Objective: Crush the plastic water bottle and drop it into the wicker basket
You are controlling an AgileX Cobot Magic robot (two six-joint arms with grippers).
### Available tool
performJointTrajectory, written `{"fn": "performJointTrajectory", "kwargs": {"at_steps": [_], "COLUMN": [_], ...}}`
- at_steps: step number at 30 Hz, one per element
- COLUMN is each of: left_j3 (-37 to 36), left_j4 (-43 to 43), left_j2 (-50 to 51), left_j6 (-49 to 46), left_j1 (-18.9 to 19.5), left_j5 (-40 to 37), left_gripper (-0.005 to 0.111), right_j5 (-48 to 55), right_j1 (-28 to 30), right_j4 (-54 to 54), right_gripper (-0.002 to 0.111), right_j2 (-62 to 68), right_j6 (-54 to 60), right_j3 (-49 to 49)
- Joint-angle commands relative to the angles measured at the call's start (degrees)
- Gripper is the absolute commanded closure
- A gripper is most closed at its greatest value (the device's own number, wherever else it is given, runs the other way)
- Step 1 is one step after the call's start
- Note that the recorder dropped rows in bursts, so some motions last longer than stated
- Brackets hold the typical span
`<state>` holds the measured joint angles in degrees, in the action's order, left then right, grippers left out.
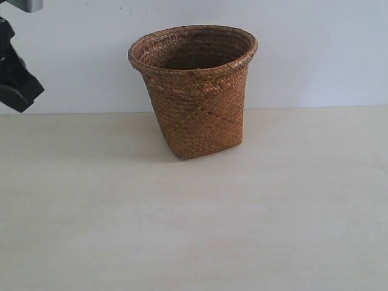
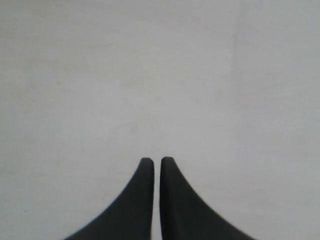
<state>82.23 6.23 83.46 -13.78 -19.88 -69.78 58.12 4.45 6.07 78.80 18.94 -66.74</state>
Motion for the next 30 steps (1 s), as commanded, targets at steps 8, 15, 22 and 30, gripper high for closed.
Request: {"fn": "performJointTrajectory", "kwargs": {"at_steps": [8,15,22,30], "left_j3": [-18.5,-30.6,-42.9,-53.3], "left_j4": [0.2,-0.1,-1.3,-1.3], "left_j2": [-19.4,-32.1,-43.0,-53.5], "left_j6": [5.6,6.4,6.8,17.3], "left_j1": [0.0,0.0,0.0,0.0], "left_j5": [12.1,24.8,40.0,50.7], "left_gripper": [0.102,0.102,0.102,0.102], "right_j5": [-18.9,-29.7,-38.0,-44.1], "right_j1": [1.7,1.7,1.7,1.7], "right_j4": [1.1,7.3,8.8,18.2], "right_gripper": [0.108,0.108,0.108,0.108], "right_j2": [-22.4,-35.8,-45.1,-55.2], "right_j6": [-0.4,2.0,4.3,8.8], "right_j3": [17.1,25.9,33.5,41.6]}}
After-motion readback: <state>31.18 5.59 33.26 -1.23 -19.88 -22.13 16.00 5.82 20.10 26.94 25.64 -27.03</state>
